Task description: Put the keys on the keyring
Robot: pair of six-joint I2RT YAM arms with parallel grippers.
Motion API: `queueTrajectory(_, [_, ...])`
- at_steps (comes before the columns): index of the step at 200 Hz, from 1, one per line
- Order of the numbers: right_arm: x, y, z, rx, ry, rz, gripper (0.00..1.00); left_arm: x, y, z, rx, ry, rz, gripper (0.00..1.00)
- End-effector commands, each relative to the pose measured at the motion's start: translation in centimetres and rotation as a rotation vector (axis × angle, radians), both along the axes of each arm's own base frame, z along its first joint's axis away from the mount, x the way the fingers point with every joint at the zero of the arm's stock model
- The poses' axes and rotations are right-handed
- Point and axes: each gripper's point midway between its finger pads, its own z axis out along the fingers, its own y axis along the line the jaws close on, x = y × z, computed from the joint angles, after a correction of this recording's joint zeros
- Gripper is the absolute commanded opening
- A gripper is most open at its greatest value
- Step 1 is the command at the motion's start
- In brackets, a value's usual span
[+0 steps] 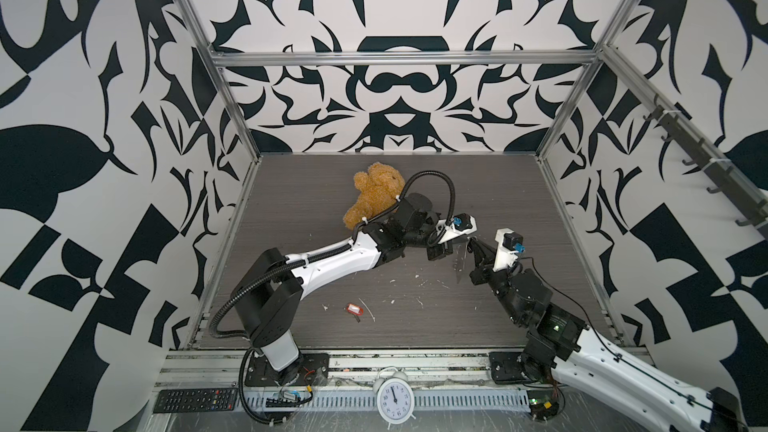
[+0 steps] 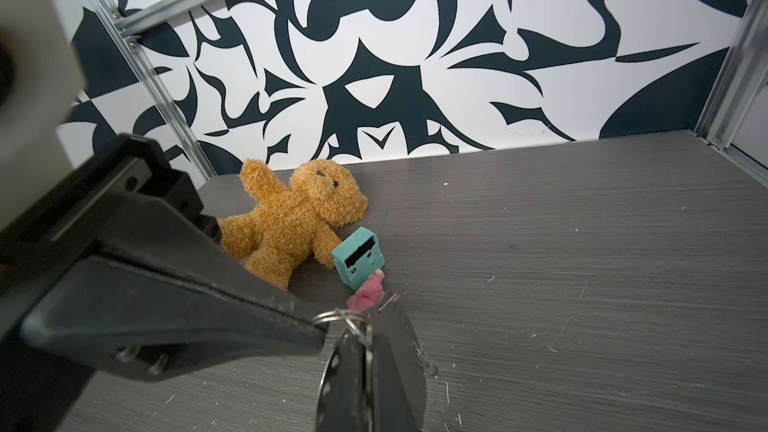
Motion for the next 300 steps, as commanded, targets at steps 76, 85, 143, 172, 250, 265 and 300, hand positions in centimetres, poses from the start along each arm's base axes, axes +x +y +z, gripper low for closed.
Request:
queueTrajectory(76, [0.9,-2.8,0.6,0.057,0.021,-0.175,0.00,-0.3,0.9,1.9,-0.047,-0.045,0.002,0.00])
queueTrajectory(85, [0.9,-3.3,0.4,0.058,0.037,-0.209,0.00,-0.4,0.9,2.0,-0.057,-0.049,-0.001,0.00])
queueTrajectory(143, [0.9,-2.3,0.8,0.097,0.021,-0.147,0.00,-0.7,1.1,2.4,-0.090,-0.060,-0.010,0.00])
queueTrajectory(172, [0.6,-0.8,1.4,0.110,-0.011,-0.059,0.00,-0.5,1.0,2.3,-0.084,-0.062,-0.002,0.00])
queueTrajectory(250, [0.1,0.3,2.2,0.123,-0.068,0.018,0.00,-0.3,1.0,2.0,-0.068,-0.060,0.004,0.15])
queueTrajectory(265, [0.1,0.3,2.2,0.123,-0.069,0.020,0.00,-0.3,1.0,2.0,-0.064,-0.058,0.003,0.16])
queueTrajectory(300, [0.1,0.3,2.1,0.121,-0.069,0.021,0.00,-0.4,0.9,1.9,-0.056,-0.050,-0.002,0.21])
